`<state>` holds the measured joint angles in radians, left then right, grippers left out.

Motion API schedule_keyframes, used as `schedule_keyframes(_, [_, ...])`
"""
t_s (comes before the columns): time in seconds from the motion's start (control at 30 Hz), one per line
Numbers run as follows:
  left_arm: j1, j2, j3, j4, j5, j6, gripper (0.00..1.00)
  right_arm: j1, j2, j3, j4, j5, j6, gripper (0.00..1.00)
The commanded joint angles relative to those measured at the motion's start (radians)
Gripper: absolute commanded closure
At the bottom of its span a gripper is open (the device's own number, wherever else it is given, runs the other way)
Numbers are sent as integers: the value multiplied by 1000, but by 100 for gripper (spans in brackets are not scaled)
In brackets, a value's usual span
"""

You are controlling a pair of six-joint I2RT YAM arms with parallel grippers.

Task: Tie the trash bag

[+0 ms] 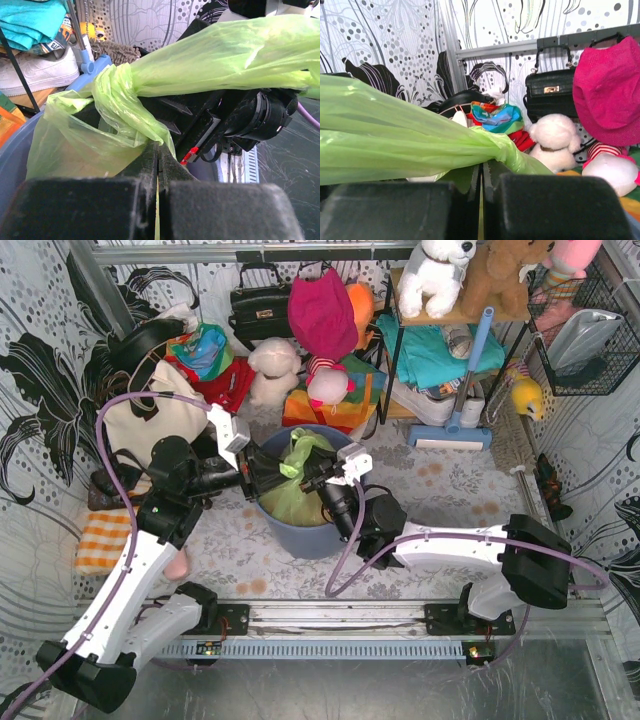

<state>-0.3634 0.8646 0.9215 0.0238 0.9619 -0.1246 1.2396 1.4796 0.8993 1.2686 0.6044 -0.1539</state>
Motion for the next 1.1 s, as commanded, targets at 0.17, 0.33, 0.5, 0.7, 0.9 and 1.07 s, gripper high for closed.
schedule_keyframes(0.17, [5,6,20,-57,-142,48,100,3,-27,-51,260,-97,-69,100])
schedule_keyframes(0.33, [5,27,12,-2,-22,10,100,4,6,-55,361,-138,-113,100])
schedule_keyframes(0.5, [4,21,5,24,59,-8,100,2,71,-26,419,-148,-185,100])
schedule_keyframes(0.7, [5,26,28,-23,126,11,99,-12,115,11,418,-184,-220,100])
schedule_keyframes(0.9, [5,9,82,-139,-9,75,85,-14,95,-3,419,-196,-209,100])
schedule_keyframes(1.07, [5,-40,97,-116,-204,47,68,-14,77,-17,420,-196,-197,100])
